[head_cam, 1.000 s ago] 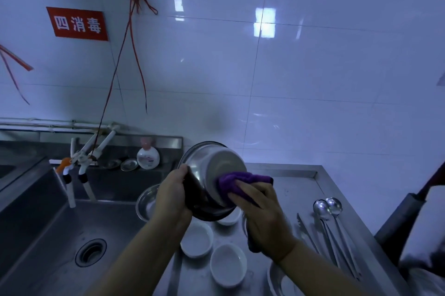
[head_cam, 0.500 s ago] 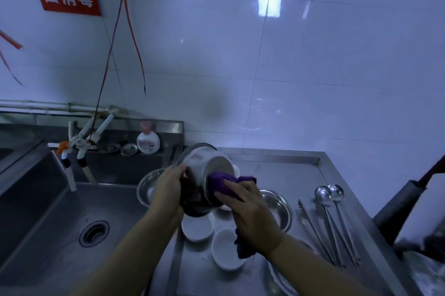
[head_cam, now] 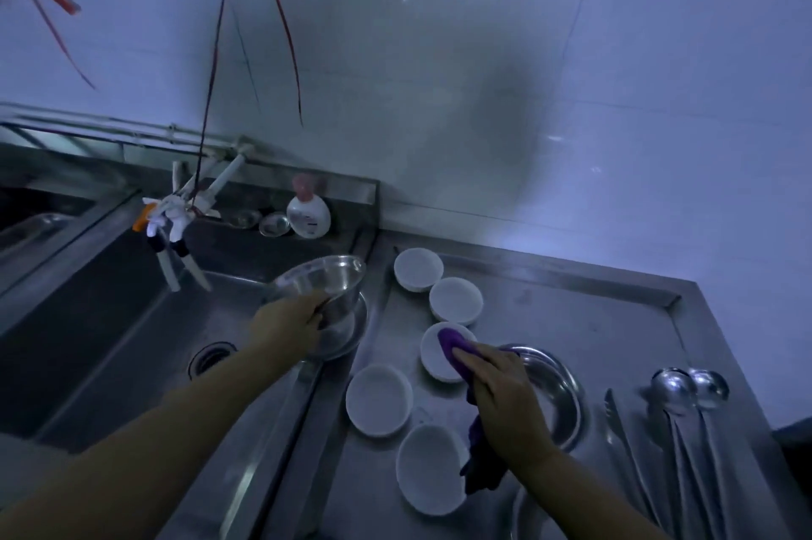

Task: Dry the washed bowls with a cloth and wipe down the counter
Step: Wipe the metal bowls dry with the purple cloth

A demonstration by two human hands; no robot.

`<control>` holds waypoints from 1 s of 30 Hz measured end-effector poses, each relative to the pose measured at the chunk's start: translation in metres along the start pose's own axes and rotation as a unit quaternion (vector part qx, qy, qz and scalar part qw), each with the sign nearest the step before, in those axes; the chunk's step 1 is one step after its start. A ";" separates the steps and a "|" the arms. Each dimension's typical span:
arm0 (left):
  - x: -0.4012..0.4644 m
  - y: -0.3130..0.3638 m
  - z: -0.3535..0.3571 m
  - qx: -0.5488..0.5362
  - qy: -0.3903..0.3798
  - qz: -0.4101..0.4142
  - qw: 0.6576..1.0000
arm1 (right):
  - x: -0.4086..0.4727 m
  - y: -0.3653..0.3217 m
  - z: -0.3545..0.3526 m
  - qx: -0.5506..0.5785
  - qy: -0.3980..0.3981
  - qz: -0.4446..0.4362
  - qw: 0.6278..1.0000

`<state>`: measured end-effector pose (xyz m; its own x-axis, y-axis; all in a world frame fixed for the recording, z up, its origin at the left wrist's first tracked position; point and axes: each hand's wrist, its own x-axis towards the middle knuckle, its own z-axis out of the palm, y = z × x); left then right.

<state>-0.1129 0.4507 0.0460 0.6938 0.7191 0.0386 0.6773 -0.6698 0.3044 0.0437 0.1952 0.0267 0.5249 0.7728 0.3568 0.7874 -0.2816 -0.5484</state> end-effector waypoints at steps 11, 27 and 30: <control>0.014 -0.046 0.073 0.068 -0.029 0.097 0.993 | 0.032 0.002 0.045 0.065 -0.029 0.073 0.995; 0.023 -0.071 0.084 0.162 -0.001 0.261 0.952 | 0.040 -0.035 0.079 0.058 -0.001 0.145 0.988; 0.021 -0.071 0.085 0.128 -0.012 0.259 0.957 | 0.037 -0.035 0.079 0.046 0.012 0.155 0.987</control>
<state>-0.1258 0.4980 -0.0555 0.9562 0.2758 0.0982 0.2765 -0.9610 0.0069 0.0102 0.2784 -0.0004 0.7446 0.6433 0.1784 0.5555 -0.4488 -0.7000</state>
